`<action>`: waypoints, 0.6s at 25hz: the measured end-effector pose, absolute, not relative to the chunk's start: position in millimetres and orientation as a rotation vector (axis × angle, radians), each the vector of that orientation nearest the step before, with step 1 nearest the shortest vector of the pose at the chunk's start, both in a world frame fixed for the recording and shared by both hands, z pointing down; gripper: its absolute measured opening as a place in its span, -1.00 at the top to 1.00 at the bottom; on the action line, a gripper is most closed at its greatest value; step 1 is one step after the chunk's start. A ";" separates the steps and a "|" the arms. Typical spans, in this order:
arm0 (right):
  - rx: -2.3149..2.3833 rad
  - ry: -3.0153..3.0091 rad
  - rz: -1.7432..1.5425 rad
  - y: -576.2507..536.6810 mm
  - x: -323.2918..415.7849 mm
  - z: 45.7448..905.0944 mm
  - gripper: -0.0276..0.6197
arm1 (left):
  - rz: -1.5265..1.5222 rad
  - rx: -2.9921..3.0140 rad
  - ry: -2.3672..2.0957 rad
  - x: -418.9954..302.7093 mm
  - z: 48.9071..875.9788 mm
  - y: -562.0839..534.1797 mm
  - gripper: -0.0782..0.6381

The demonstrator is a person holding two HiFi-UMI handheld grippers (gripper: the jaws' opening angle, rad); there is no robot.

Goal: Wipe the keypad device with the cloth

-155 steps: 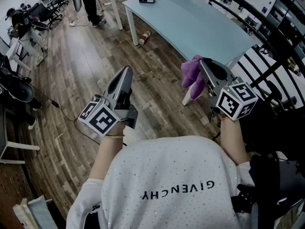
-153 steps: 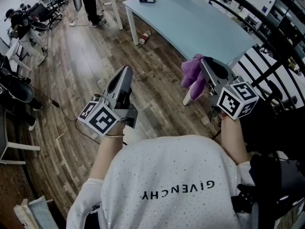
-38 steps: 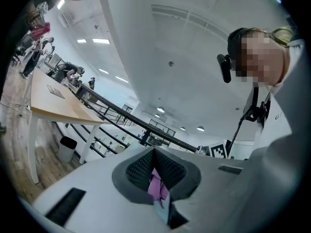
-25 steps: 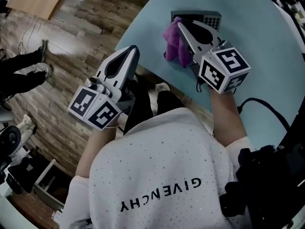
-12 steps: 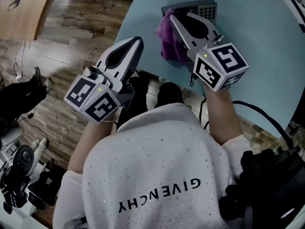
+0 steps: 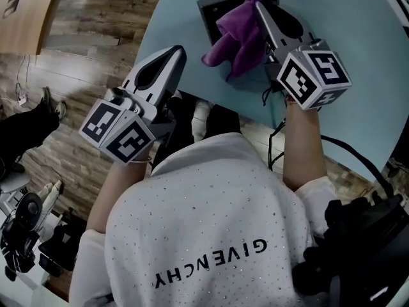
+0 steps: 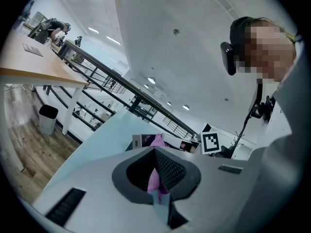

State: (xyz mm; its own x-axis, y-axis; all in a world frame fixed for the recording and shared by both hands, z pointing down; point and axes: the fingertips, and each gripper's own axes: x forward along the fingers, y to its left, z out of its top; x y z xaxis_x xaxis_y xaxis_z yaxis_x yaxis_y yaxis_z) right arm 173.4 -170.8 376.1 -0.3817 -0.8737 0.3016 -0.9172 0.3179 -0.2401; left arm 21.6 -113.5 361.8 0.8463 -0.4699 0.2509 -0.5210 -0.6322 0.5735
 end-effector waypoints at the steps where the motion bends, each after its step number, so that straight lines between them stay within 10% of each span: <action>1: 1.694 -2.452 0.575 -161.8 185.0 376.5 0.79 | 0.100 2.360 -0.718 28.3 360.9 -103.0 0.78; 15: 1.779 -2.439 0.640 -167.1 226.4 385.2 0.76 | 0.056 2.324 -0.812 25.1 354.0 -99.5 0.78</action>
State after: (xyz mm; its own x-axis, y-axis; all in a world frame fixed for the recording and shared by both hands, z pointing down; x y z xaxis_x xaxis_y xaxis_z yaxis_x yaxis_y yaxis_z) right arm 226.4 -167.1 385.2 -0.3340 -0.8992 0.2828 -0.9222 0.2497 -0.2953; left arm 25.1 -99.5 354.0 0.8057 -0.5393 0.2451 -0.5677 -0.5847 0.5795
